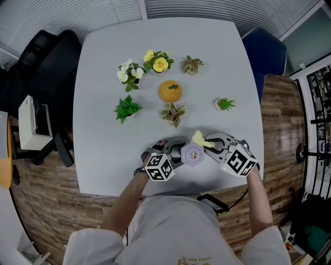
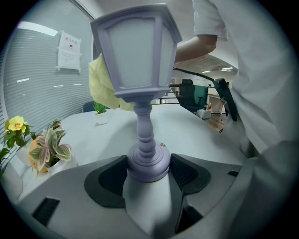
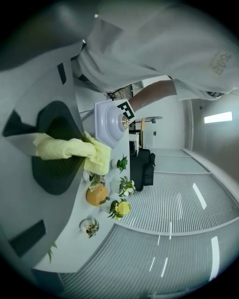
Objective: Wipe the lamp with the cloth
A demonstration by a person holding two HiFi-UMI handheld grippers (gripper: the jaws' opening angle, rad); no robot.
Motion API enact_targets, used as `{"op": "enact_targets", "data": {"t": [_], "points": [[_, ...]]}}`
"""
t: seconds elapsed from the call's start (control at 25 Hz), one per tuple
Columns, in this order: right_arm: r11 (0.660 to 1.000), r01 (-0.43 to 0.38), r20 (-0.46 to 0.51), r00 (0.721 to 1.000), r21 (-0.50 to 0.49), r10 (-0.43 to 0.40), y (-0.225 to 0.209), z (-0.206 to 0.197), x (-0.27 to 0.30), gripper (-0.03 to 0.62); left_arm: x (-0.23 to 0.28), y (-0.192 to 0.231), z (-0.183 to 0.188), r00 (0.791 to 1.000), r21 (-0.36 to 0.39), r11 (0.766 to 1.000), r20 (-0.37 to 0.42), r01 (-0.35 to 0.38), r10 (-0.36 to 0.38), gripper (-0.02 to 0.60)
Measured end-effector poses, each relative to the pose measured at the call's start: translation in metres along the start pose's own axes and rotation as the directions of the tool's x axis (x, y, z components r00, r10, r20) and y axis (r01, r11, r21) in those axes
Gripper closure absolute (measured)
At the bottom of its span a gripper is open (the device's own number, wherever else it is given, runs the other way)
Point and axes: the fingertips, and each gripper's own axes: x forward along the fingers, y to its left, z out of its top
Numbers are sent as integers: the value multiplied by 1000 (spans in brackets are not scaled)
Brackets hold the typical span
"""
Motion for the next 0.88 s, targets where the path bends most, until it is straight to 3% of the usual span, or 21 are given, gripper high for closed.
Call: {"op": "enact_targets", "data": {"t": [0.32, 0.68, 0.88], "points": [[994, -38, -38, 999, -106, 34, -2, 5, 19, 525, 1, 1, -1, 1000, -1, 1000, 1, 0, 0, 278], [993, -75, -71, 995, -94, 68, 2, -7, 28, 526, 1, 1, 0, 1000, -1, 1000, 0, 1, -1, 278], [995, -52, -35, 998, -83, 50, -1, 3, 19, 526, 1, 0, -1, 1000, -2, 1000, 1, 2, -2, 279]]}}
